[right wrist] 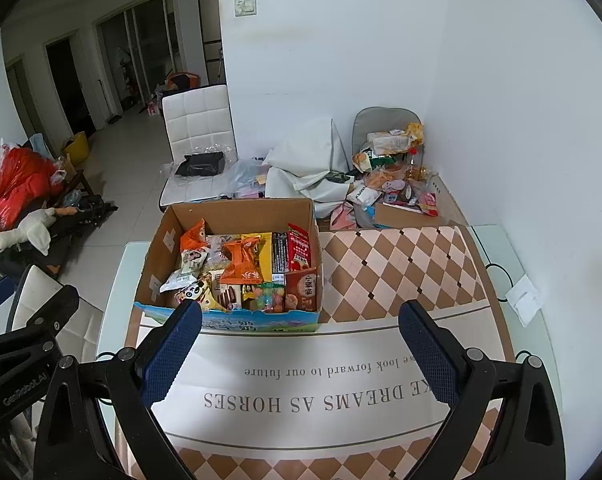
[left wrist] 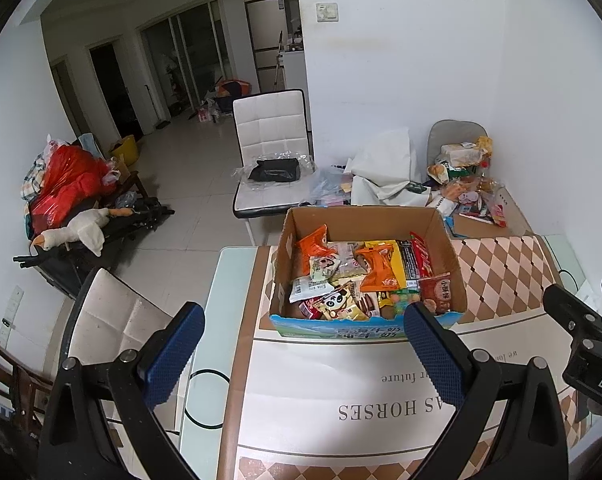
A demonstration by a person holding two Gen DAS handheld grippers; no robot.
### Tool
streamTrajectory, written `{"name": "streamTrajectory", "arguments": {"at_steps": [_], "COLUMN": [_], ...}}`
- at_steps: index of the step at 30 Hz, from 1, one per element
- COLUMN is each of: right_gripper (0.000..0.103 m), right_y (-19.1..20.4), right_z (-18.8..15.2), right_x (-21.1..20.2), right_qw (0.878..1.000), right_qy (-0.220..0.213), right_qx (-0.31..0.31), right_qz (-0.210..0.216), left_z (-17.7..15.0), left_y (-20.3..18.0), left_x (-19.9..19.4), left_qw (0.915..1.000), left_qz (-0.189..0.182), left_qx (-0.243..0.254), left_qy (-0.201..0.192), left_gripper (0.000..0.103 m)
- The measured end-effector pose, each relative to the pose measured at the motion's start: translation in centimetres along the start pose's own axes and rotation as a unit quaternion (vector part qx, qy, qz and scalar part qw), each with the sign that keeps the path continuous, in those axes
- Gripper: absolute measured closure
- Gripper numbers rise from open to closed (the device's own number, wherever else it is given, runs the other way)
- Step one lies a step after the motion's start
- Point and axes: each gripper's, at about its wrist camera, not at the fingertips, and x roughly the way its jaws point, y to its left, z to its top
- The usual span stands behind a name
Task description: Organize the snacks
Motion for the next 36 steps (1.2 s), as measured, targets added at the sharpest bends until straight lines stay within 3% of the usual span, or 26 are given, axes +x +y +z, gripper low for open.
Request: {"name": "streamTrajectory", "arguments": {"at_steps": [36], "right_gripper": [0.002], "right_y": [-0.56], "right_z": [0.51], "right_x": [0.08], "right_qw": [1.0], "right_qy": [0.004], "right_qx": [0.003], "right_qz": [0.004], "left_z": [0.54], "left_y": [-0.14], "left_x": [-0.33], "left_qw": [0.9999], "left_qz": [-0.012], "left_qx": [-0.004], "left_qy": [0.001], "left_gripper": [0.001]}}
